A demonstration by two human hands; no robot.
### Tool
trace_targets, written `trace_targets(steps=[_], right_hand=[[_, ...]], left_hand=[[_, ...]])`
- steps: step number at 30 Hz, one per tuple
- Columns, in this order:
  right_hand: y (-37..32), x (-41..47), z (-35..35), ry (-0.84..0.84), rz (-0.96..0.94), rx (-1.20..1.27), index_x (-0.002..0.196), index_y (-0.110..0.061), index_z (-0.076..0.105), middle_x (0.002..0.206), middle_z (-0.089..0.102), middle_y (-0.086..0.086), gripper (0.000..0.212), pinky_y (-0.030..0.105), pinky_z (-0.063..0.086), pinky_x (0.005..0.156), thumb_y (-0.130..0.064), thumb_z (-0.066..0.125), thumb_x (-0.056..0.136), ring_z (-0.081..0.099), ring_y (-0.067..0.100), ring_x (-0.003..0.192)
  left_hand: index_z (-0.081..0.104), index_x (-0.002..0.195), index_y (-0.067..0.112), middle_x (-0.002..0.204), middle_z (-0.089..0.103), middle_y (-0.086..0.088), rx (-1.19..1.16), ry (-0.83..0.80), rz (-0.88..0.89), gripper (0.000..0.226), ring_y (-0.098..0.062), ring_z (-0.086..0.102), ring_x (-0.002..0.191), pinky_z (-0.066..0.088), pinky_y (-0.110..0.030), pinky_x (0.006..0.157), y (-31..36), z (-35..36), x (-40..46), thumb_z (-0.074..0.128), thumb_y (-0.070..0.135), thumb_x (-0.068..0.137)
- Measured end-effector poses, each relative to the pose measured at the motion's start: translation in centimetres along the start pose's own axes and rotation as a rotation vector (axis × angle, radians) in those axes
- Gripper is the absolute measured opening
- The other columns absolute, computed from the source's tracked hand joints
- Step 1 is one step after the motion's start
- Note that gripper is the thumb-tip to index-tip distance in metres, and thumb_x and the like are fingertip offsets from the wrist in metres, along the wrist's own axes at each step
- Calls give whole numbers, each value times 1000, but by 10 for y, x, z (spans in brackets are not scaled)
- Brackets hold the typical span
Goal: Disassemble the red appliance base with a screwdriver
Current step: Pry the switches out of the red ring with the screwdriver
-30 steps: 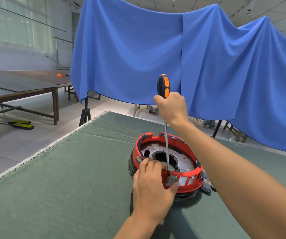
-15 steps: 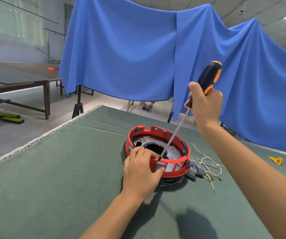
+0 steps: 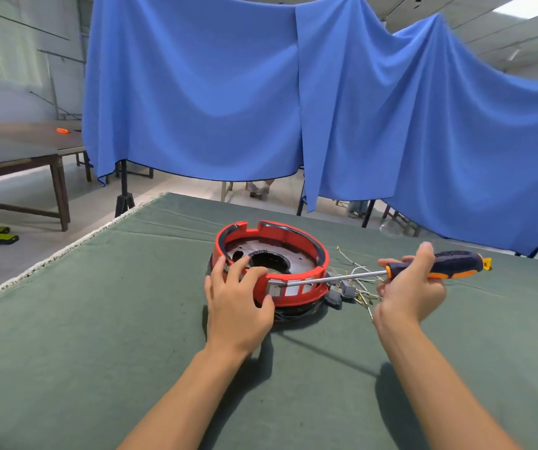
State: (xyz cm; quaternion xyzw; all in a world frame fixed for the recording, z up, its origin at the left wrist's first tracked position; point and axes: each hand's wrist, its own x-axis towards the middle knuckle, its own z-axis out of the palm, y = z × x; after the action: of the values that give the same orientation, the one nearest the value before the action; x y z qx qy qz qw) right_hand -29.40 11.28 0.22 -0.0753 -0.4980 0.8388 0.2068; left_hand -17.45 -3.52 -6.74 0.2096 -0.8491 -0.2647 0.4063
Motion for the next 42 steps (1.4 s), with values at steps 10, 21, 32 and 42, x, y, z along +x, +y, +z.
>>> trace_targets(steps=[10, 21, 32, 42], right_hand=[[21, 4, -16, 109, 131, 28, 65, -17, 46, 46, 62, 3, 32, 16, 26, 36, -41, 50, 86, 39, 17, 38], [26, 2, -21, 145, 199, 48, 68, -17, 47, 48, 62, 4, 32, 17, 26, 36, -41, 50, 88, 42, 18, 41], [44, 9, -11, 235, 358, -5, 69, -13, 45, 54, 58, 7, 25, 14, 25, 34, -31, 46, 86, 42, 18, 43], [59, 27, 13, 177, 447, -109, 71, -11, 49, 56, 56, 4, 27, 15, 27, 30, -30, 45, 90, 42, 15, 40]], left_hand=[[58, 123, 33, 143, 40, 1, 59, -64, -9, 48, -32, 15, 141, 20, -54, 112, -1, 5, -1, 71, 34, 77], [56, 122, 31, 141, 38, 2, 76, -80, -13, 55, -30, 12, 141, 26, -54, 110, 0, 6, -3, 77, 38, 72], [59, 117, 25, 140, 41, -4, 51, -56, -14, 54, -33, 10, 143, 37, -52, 103, 2, 10, -3, 81, 34, 69], [59, 115, 26, 138, 43, -2, 45, -54, -4, 52, -32, 12, 144, 43, -51, 97, 0, 10, -3, 81, 35, 69]])
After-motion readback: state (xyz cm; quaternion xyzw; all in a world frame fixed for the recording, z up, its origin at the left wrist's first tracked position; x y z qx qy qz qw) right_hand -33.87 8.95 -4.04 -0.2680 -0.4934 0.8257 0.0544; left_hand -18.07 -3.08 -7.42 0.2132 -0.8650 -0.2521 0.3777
